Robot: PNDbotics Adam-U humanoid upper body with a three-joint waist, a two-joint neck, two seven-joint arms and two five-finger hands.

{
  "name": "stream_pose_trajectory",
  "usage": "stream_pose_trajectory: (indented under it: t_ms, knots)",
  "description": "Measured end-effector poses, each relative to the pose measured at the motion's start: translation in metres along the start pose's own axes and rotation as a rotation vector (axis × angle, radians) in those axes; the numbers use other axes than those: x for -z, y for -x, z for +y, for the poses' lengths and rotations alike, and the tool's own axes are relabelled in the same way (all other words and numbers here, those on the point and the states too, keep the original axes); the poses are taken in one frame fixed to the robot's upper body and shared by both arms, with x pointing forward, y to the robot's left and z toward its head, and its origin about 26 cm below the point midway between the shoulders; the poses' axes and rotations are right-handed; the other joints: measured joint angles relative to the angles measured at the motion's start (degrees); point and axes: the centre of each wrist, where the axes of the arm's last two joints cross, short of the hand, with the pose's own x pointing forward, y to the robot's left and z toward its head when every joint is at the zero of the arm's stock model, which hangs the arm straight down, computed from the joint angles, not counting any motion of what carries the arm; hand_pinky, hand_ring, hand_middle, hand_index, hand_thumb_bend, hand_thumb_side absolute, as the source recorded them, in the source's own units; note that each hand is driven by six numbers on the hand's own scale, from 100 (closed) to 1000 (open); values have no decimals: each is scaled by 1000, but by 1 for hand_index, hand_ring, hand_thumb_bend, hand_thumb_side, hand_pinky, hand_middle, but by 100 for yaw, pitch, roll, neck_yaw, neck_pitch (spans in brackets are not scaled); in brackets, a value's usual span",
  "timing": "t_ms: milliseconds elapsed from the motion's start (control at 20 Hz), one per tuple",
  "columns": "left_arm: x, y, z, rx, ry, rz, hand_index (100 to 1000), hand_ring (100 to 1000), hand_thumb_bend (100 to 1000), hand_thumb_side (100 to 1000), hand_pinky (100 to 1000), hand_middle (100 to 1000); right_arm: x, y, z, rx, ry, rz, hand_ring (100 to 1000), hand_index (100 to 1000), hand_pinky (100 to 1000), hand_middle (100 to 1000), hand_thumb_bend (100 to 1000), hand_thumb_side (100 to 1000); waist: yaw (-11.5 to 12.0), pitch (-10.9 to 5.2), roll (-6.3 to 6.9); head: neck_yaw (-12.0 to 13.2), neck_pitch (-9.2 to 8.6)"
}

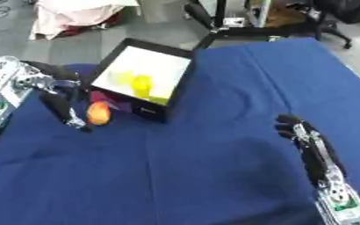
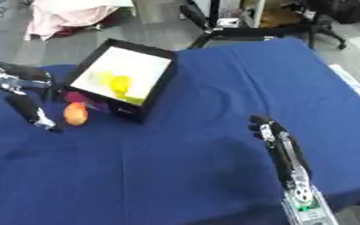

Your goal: Pick up objects on the table and place them in the box.

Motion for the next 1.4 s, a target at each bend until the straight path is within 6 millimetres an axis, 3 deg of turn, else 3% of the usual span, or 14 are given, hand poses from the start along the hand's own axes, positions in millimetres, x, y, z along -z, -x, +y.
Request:
stream_pose_trajectory:
  t_ms: [250, 650, 1050, 1200, 1400]
  knots:
    - [20, 4, -8, -61, -22, 56, 828, 648, 623, 637, 751, 701, 0, 0, 0, 0, 0, 0, 796, 793, 839, 765, 100, 896, -2, 0, 0, -2, 0]
    - [39, 2, -19, -116, -209, 137, 820, 633, 598, 596, 740, 682, 0, 0, 0, 1, 0, 0, 797, 793, 839, 765, 100, 901, -4, 0, -2, -2, 0]
    - [57, 2, -39, -137, -213, 171, 745, 549, 416, 333, 679, 575, 0, 0, 0, 1, 0, 0, 797, 794, 839, 766, 100, 902, -5, 0, -2, -2, 0]
    - [61, 1, -45, -153, -223, 167, 591, 420, 229, 155, 596, 410, 0, 0, 0, 1, 0, 0, 797, 794, 839, 765, 100, 902, -6, 0, -2, -2, 0]
    - [62, 0, -48, -180, -288, 166, 480, 326, 162, 123, 548, 280, 0, 0, 0, 1, 0, 0, 797, 794, 839, 766, 100, 902, -6, 0, -2, -2, 0]
